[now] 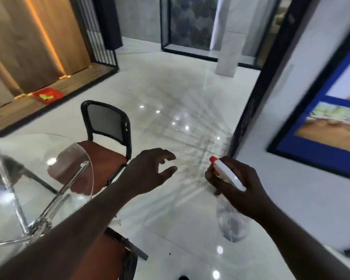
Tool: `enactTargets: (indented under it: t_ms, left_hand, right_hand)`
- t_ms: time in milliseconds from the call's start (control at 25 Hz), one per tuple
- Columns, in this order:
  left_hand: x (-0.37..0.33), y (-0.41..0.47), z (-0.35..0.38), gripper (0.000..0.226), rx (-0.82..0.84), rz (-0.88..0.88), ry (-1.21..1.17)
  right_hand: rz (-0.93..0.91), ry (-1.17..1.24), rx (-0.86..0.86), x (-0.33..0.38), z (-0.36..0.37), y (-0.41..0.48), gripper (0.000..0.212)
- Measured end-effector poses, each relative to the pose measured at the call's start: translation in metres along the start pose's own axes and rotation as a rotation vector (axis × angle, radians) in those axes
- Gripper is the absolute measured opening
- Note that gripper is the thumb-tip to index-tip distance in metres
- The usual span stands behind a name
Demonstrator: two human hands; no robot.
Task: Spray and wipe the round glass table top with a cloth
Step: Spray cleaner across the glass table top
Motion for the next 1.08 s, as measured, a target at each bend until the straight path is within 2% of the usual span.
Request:
enactTargets:
  t_ms: [80, 160, 240, 320, 480, 760, 920, 1080]
  left_hand:
    - [0.033, 0.010, -0.012, 0.035, -0.039, -0.106, 0.030]
    - [0.067, 0.012, -0.019, 0.032, -0.068, -0.204, 0.081]
    - [0.104, 0.010, -0.022, 0.034, -0.084, -0.334, 0.083]
    - [0.141, -0.002, -0.029, 0.038, -0.119, -0.489, 0.123]
    - [0.182, -0.043, -0.048, 0.034, -0.234, -0.817, 0.196]
    - [0.214, -0.142, -0.051, 0.049, -0.472, -1.326, 0.190]
    - [0.273, -0.197, -0.019, 0.059, -0.544, -1.553, 0.131]
    - [0.332, -0.230, 0.024, 0.078, -0.454, -1.746, 0.102]
  right_hand:
    - [0.000, 0.088, 0.081, -0.010, 0.020, 0.048, 0.007]
    - [0.017, 0.159, 0.186, -0.025, 0.048, 0.088, 0.023]
    - [0.054, 0.173, 0.326, -0.044, 0.086, 0.126, 0.029]
    - [0.038, 0.133, 0.486, -0.061, 0.133, 0.161, 0.025]
    - [-0.113, 0.024, 0.789, -0.073, 0.218, 0.210, 0.014]
    - [-0.064, -0.049, 1.243, -0.090, 0.385, 0.220, 0.011]
    - [-0.182, -0.170, 1.336, -0.112, 0.474, 0.211, 0.017]
    - [-0.228, -0.331, 1.411, -0.129, 0.550, 0.209, 0.027]
Point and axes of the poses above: each hand's wrist, its own y-axis towards the middle knuckle, its own z-axis out of the palm, x = y × z, the point moved 8 cm from there along y, towards the middle knuckle, and after that the axes turned 6 degrees about -x, right-handed, at the moved point
